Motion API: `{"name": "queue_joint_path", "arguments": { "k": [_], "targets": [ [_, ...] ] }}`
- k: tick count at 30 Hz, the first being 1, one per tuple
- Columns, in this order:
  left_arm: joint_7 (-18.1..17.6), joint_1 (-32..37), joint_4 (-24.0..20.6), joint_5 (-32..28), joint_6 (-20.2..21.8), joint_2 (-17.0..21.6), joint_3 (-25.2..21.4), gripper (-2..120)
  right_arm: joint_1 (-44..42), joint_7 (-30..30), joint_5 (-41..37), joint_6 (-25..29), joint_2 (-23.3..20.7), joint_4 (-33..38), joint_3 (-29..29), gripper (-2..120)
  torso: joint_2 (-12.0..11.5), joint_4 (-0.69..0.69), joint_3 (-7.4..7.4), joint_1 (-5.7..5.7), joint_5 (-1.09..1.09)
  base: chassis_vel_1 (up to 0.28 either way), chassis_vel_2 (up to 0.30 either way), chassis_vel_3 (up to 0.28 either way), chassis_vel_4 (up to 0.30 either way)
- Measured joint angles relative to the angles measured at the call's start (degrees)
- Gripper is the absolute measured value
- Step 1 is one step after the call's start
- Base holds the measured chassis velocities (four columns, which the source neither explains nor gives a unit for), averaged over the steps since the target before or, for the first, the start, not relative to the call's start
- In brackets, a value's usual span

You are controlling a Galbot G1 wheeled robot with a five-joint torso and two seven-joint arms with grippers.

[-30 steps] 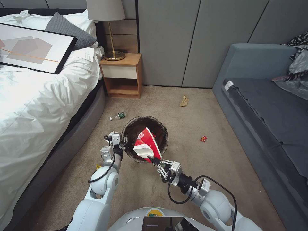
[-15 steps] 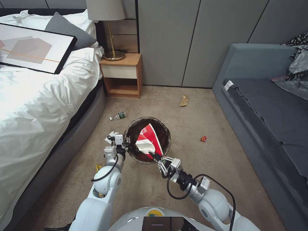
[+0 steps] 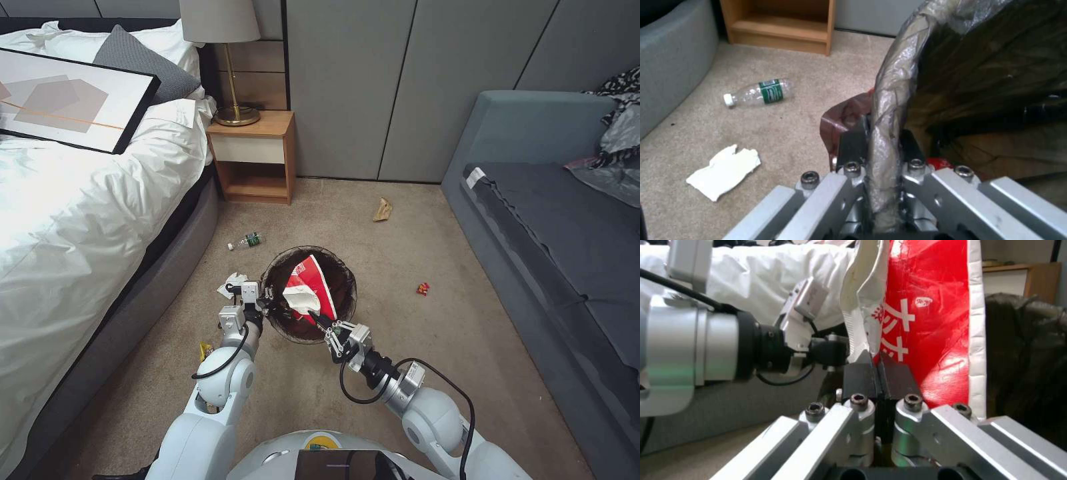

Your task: Pick up the trash bin, then pick up the garbage from the floor and place it into the trash bin.

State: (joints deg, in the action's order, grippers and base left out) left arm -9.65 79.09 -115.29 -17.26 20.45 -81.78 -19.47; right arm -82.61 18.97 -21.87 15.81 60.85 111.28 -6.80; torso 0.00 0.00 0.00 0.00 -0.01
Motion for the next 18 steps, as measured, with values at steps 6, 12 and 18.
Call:
{"name": "queue_joint_path", "arguments": {
  "k": [6,12,18],
  "targets": [
    [-0.03,0.39,-0.35,0.07,0.01,-0.01,0.19,2,1.96,-0.35,0.06,0.35,1.03,-2.33,0.78,0,0.0,0.0,0.0,0.0,0.0,0.0,0.0,0.0,0.0],
    [-0.04,0.78,-0.65,0.26,0.03,0.04,0.3,2,2.67,-0.58,0.06,0.5,1.34,-3.44,1.1,0,0.0,0.0,0.0,0.0,0.0,0.0,0.0,0.0,0.0],
    [-0.03,1.01,-0.9,0.48,0.04,0.02,0.67,2,3.03,-1.47,0.91,0.5,1.86,-4.15,1.33,0,0.0,0.0,0.0,0.0,0.01,0.0,0.0,0.0,0.0]
  ]
}}
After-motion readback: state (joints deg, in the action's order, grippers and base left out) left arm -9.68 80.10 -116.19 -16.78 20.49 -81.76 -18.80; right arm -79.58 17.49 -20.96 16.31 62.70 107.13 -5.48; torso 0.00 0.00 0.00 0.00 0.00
